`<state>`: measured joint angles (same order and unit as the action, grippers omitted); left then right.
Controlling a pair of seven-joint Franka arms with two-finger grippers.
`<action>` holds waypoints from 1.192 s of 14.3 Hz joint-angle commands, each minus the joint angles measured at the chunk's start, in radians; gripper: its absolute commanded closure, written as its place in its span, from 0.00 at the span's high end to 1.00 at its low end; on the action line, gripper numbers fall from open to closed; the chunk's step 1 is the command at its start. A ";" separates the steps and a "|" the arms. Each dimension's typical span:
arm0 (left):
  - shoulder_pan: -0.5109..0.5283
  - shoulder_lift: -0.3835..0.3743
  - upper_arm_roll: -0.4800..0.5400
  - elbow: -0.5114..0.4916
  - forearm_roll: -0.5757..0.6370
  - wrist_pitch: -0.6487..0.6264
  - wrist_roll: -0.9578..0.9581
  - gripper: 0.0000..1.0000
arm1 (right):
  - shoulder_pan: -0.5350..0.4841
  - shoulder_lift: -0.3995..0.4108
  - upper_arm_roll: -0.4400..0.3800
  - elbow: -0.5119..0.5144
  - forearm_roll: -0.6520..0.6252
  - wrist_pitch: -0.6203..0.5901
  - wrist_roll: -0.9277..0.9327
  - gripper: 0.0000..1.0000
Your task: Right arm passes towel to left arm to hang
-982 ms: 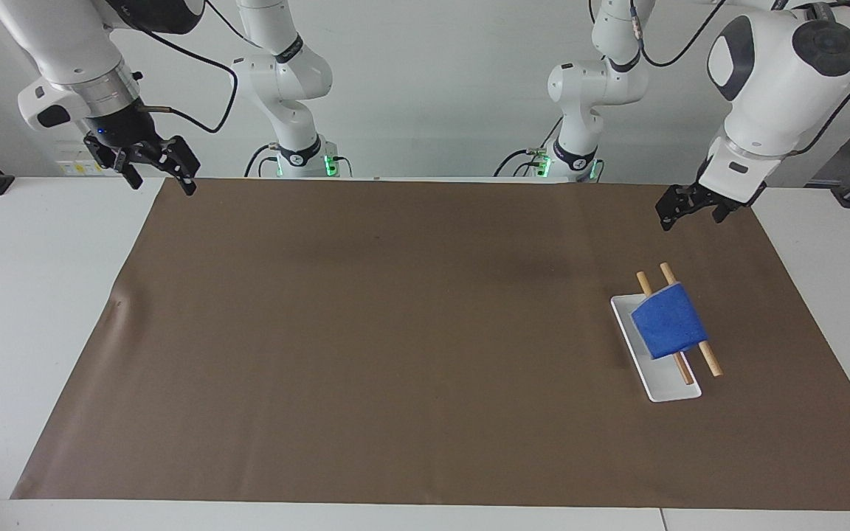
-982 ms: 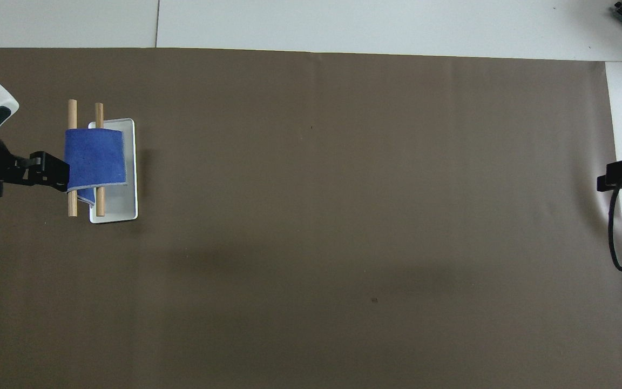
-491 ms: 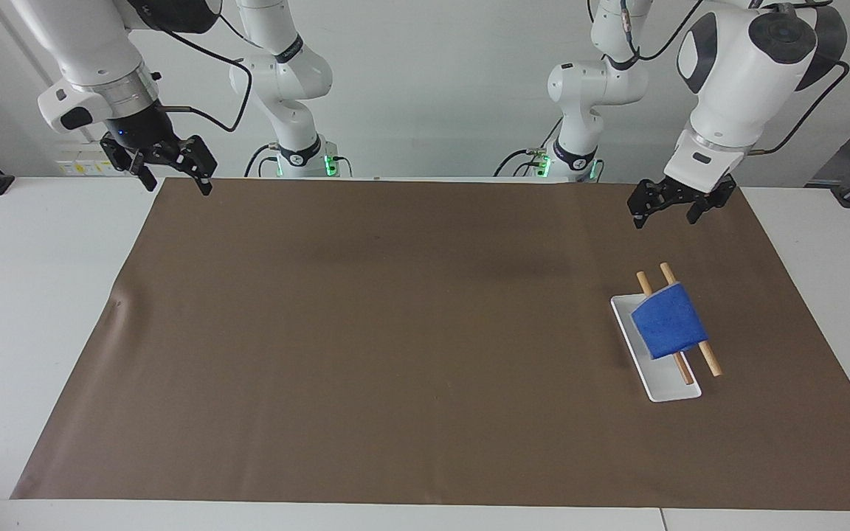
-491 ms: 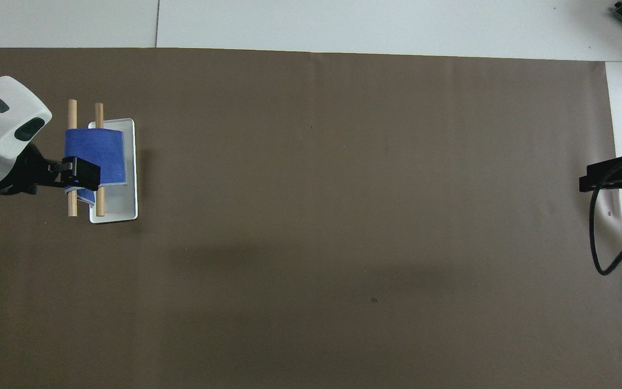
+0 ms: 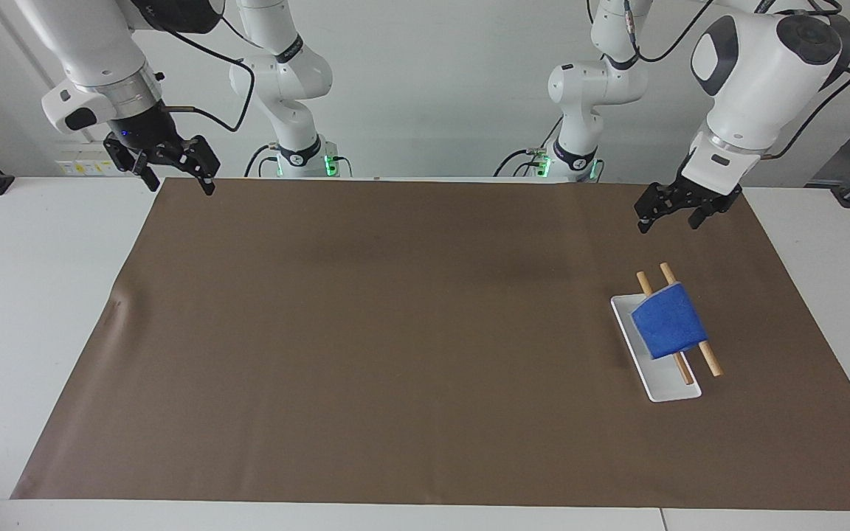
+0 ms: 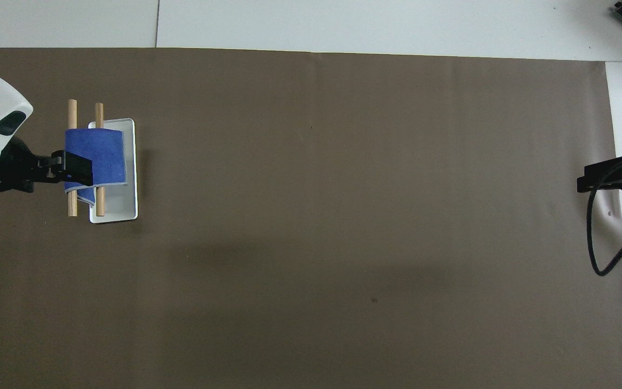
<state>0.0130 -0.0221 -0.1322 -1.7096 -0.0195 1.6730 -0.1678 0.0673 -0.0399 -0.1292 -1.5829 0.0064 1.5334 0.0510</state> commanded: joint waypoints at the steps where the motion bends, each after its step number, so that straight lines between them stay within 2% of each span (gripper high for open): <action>1: 0.010 -0.027 -0.007 -0.028 0.010 0.025 0.010 1.00 | -0.001 -0.021 0.003 -0.025 -0.011 0.002 0.004 1.00; 11: 0.010 -0.027 -0.010 0.039 0.012 -0.021 0.014 1.00 | -0.006 -0.021 0.002 -0.025 -0.011 0.004 0.004 1.00; 17: 0.012 -0.022 -0.001 0.039 0.018 0.054 0.024 1.00 | -0.006 -0.021 0.002 -0.025 -0.011 0.002 0.004 1.00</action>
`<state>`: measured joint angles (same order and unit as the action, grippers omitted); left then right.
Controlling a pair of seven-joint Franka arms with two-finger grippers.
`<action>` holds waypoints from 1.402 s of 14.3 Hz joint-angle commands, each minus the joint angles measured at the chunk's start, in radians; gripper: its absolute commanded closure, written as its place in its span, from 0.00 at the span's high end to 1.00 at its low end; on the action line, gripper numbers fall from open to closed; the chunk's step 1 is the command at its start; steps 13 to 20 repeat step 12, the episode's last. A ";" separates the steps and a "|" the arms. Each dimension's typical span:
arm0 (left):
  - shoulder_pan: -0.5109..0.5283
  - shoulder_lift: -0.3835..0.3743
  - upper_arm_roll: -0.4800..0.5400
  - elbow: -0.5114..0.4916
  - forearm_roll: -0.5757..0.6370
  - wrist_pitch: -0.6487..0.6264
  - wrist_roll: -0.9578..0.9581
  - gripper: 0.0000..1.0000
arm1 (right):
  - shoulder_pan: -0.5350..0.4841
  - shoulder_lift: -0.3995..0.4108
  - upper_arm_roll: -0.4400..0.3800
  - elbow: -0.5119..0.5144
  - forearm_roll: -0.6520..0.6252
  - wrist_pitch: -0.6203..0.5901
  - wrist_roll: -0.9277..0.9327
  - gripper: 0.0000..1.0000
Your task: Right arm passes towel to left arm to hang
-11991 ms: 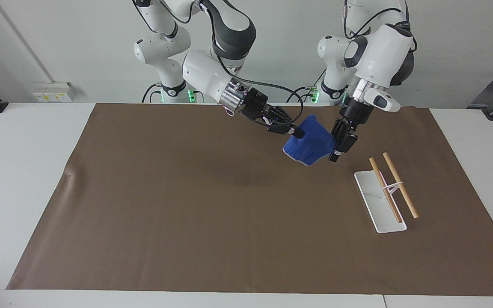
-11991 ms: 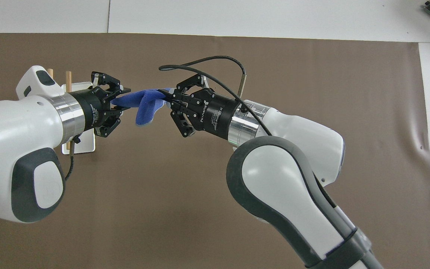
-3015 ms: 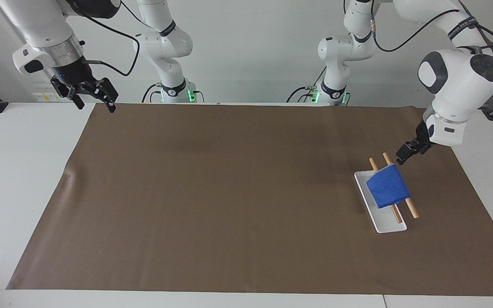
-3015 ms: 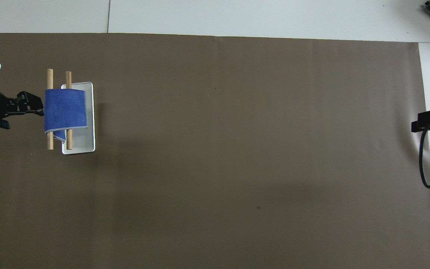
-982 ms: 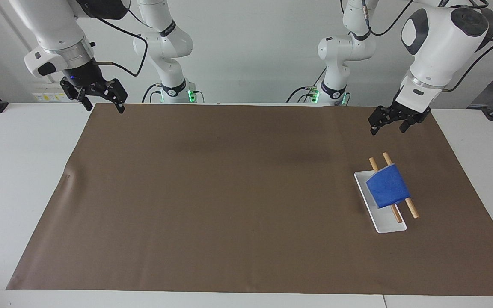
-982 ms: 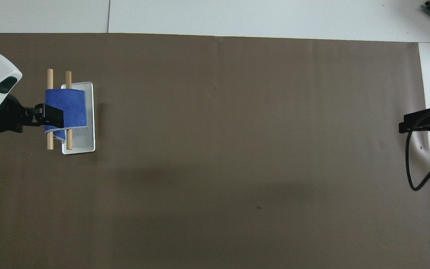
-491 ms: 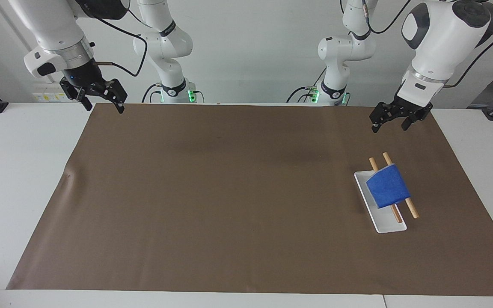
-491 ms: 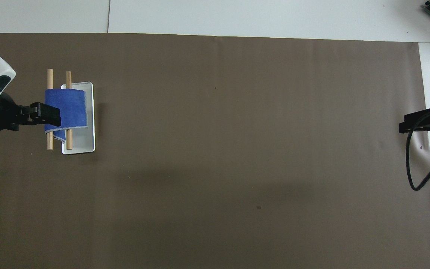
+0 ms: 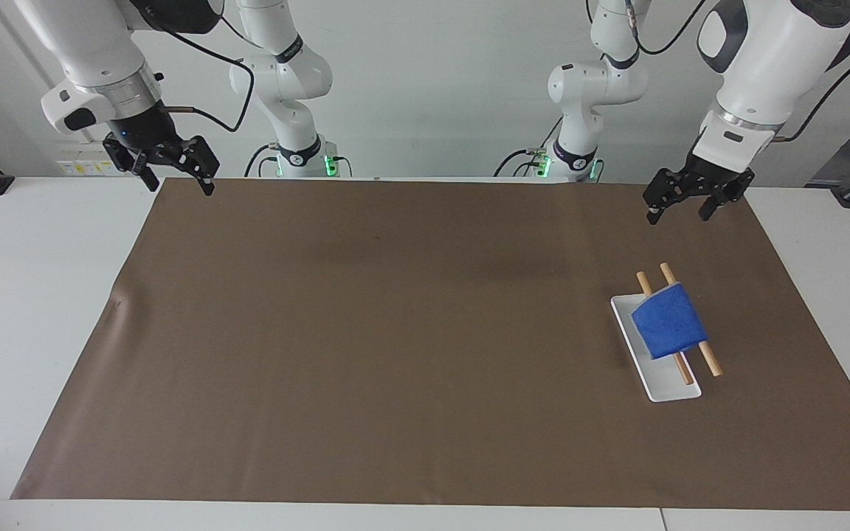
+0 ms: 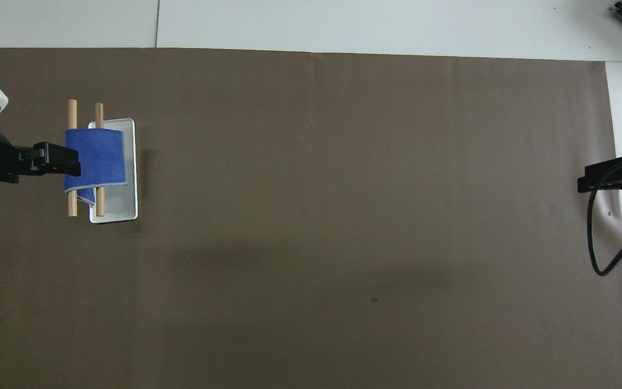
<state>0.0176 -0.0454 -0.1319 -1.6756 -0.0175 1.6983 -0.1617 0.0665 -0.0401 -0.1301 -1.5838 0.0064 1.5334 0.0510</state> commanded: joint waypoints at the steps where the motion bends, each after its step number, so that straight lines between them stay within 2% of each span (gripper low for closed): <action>1: 0.008 -0.001 0.000 0.002 0.033 0.030 0.025 1.00 | -0.005 -0.021 0.003 -0.024 -0.011 0.002 0.004 1.00; 20: 0.008 -0.007 0.000 -0.012 0.034 0.001 0.024 1.00 | -0.005 -0.021 0.003 -0.024 -0.011 0.002 0.004 1.00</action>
